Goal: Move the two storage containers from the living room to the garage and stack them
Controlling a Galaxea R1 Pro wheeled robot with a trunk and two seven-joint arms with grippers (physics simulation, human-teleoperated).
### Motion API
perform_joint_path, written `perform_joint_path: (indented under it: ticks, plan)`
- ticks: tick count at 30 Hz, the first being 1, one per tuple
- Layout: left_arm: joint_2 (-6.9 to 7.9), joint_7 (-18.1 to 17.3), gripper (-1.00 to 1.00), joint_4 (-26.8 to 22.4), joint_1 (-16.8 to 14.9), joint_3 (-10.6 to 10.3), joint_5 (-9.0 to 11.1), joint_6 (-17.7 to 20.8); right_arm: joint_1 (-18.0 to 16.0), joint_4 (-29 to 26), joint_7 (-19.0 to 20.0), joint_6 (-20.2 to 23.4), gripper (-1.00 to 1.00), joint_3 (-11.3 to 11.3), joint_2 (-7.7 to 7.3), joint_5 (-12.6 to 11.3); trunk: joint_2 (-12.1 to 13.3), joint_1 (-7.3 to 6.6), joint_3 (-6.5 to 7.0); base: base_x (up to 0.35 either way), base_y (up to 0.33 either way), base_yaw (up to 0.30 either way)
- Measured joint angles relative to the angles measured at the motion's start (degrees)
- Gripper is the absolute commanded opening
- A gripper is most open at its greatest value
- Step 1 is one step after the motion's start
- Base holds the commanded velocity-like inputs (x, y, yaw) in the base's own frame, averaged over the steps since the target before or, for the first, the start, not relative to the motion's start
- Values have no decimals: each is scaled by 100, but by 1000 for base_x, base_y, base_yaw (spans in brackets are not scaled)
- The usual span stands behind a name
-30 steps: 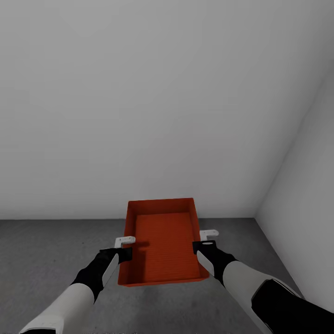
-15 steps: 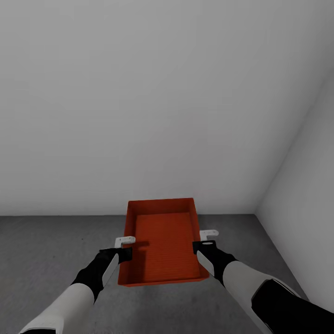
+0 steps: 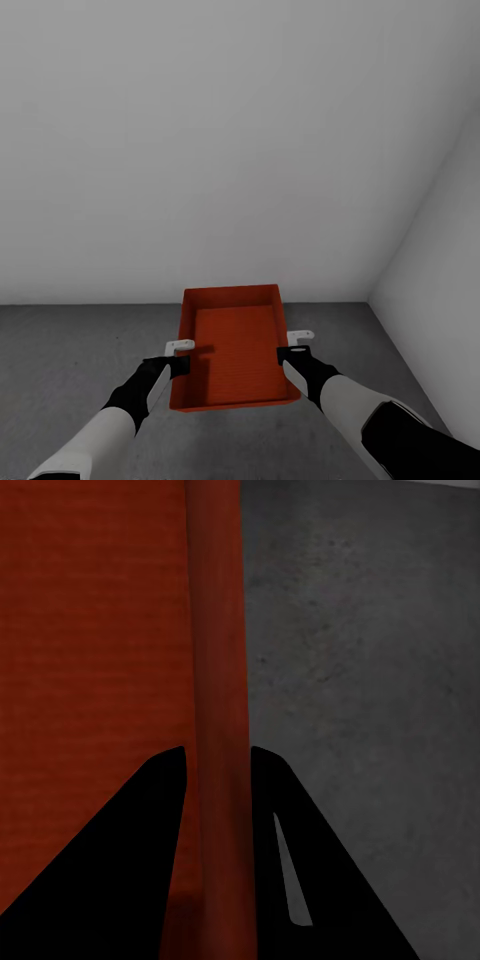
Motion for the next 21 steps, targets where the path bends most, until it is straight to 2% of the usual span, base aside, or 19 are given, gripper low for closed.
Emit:
perform_joint_path:
  ticks: [21]
  plan:
    - [-4, 1, -100, 0, 0, 4, -9, 1, 0, 5, 1, -1, -100, -1, 0, 2, -843, 461, -546, 0, 0, 0]
